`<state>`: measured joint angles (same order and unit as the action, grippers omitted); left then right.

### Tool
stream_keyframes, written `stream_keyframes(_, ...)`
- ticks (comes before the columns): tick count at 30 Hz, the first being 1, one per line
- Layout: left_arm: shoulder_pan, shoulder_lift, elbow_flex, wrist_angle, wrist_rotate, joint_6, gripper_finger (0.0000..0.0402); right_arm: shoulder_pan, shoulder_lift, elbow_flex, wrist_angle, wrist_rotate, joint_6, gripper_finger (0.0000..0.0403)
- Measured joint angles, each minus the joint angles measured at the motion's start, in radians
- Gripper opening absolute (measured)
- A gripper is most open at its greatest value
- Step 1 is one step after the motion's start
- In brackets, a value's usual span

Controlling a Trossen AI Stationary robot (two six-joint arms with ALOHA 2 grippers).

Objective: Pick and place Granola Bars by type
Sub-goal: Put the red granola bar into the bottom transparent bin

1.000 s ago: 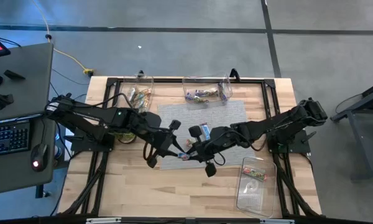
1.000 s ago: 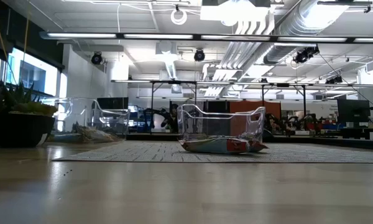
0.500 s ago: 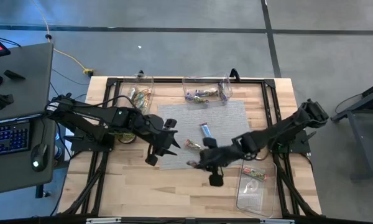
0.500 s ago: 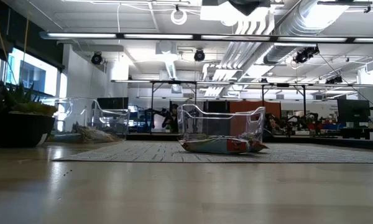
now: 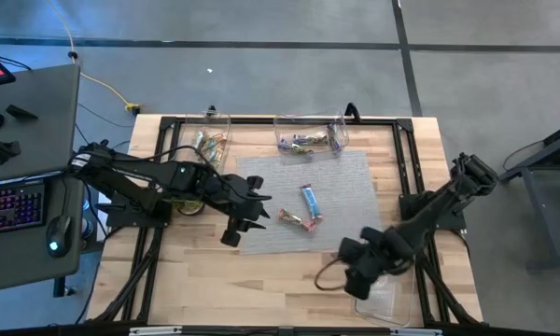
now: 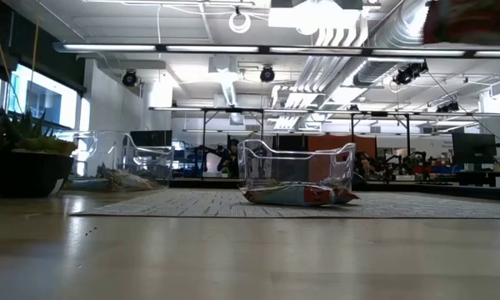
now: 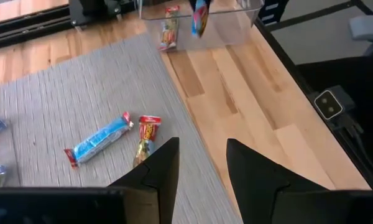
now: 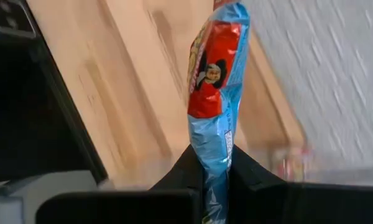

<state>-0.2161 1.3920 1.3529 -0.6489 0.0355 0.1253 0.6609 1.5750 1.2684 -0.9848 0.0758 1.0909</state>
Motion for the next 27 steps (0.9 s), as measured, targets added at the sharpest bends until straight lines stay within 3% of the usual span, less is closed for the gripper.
stream_keyframes(3,0.0,0.0,0.0,0.001,-0.001,0.0,0.0127,0.065,0.0,0.015,-0.096,0.025,0.103,0.001)
stream_keyframes(9,0.0,0.0,0.0,0.0,-0.002,-0.003,0.0127,0.219,0.0,-0.012,-0.268,0.024,0.465,0.0024)
stream_keyframes(13,0.0,0.0,0.0,0.002,-0.002,-0.024,0.0127,0.285,0.0,-0.067,-0.271,0.012,0.607,0.0017)
stream_keyframes(18,0.0,0.0,0.0,0.002,-0.002,-0.03,0.0127,0.312,0.0,-0.179,-0.114,0.015,0.532,0.002)
stream_keyframes(27,0.0,0.0,0.0,0.003,-0.003,-0.03,0.0127,0.295,0.0,-0.333,0.065,-0.085,0.503,0.0059)
